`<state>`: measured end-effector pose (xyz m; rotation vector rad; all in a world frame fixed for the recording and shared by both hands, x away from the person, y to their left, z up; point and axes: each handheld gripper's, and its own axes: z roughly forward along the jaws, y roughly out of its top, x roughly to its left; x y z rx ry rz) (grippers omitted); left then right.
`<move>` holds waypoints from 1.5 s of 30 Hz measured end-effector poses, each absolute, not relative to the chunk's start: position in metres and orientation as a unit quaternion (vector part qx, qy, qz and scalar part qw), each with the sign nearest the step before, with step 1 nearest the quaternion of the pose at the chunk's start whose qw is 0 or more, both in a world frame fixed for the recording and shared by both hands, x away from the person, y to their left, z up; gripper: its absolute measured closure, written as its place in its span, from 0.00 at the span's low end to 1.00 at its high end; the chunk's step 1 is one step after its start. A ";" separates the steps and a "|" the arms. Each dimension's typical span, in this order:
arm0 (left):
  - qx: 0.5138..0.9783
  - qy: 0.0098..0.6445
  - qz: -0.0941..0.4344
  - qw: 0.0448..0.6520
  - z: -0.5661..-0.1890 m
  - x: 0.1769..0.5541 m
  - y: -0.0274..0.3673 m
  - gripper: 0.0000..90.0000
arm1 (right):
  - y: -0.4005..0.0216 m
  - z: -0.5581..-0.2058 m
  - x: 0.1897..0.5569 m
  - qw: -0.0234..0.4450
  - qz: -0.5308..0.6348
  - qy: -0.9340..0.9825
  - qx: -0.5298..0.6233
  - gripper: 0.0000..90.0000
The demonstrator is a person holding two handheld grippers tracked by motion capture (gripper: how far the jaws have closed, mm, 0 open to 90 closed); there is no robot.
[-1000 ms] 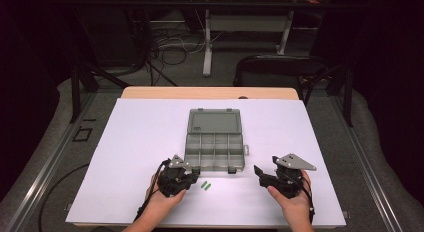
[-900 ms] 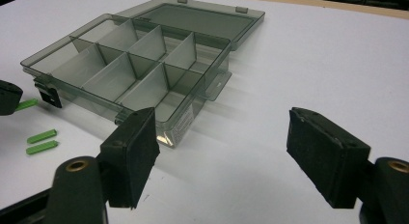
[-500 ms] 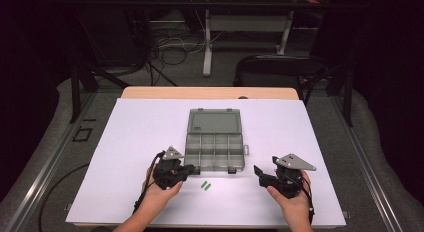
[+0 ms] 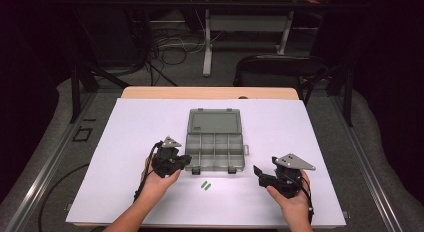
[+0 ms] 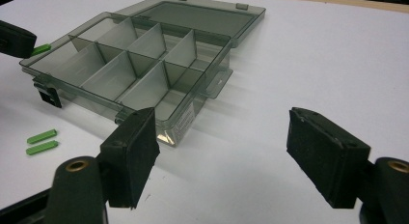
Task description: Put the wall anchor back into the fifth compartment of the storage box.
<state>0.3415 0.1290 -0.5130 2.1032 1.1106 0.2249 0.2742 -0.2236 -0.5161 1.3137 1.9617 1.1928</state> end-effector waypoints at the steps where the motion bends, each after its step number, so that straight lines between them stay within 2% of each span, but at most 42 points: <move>1: 0.817 0.436 0.087 0.367 -0.514 0.342 0.129 0.94 | -0.224 -0.516 0.274 0.245 0.437 0.719 0.481 0.29; 18: 0.817 0.440 0.092 0.360 -0.521 0.354 0.126 0.94 | -0.222 -0.518 0.275 0.250 0.442 0.715 0.480 0.29; 20: 0.818 0.440 0.092 0.359 -0.522 0.354 0.125 0.94 | -0.224 -0.514 0.273 0.235 0.423 0.730 0.483 0.29; 22: 0.818 0.441 0.090 0.359 -0.522 0.354 0.124 0.94 | -0.222 -0.518 0.275 0.251 0.444 0.713 0.481 0.29; 37: 0.819 0.438 0.092 0.358 -0.522 0.354 0.124 0.93 | -0.223 -0.516 0.274 0.248 0.439 0.718 0.480 0.29; 42: 0.816 0.437 0.096 0.365 -0.521 0.352 0.124 0.88 | -0.224 -0.515 0.273 0.241 0.433 0.724 0.480 0.29; 45: 0.815 0.435 0.095 0.372 -0.519 0.350 0.126 0.81 | -0.224 -0.515 0.274 0.247 0.437 0.721 0.479 0.29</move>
